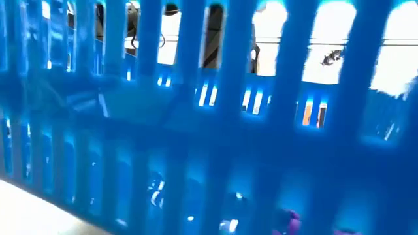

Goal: Sort Halloween decoration
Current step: Move the blue bin to the bottom of the table

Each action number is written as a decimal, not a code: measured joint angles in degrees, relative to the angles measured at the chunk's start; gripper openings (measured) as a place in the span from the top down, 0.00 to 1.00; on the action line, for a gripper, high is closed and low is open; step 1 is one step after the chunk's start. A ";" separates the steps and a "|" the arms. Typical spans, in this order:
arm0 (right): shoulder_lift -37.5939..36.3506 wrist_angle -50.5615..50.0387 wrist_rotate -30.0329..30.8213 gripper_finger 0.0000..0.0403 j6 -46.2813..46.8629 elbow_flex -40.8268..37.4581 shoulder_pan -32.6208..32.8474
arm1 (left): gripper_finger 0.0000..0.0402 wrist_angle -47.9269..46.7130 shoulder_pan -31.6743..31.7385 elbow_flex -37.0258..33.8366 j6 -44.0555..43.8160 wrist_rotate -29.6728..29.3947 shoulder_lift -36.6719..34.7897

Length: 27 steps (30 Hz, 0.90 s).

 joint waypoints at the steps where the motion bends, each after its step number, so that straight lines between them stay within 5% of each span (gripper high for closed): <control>1: 0.00 -0.02 0.02 0.96 0.00 0.00 0.00 | 1.00 0.00 0.01 0.00 0.00 0.00 0.00; 12: 0.00 -0.15 0.19 0.74 -0.08 0.00 0.00 | 1.00 -0.02 0.00 0.00 0.00 0.00 0.00; 18: -0.38 -7.23 0.95 0.74 -1.32 0.04 0.00 | 1.00 -1.56 0.00 0.00 0.07 0.00 0.00; 27: -6.11 -27.87 12.25 0.77 -1.00 0.04 -0.48 | 1.00 -5.43 0.00 0.00 0.69 -0.29 0.00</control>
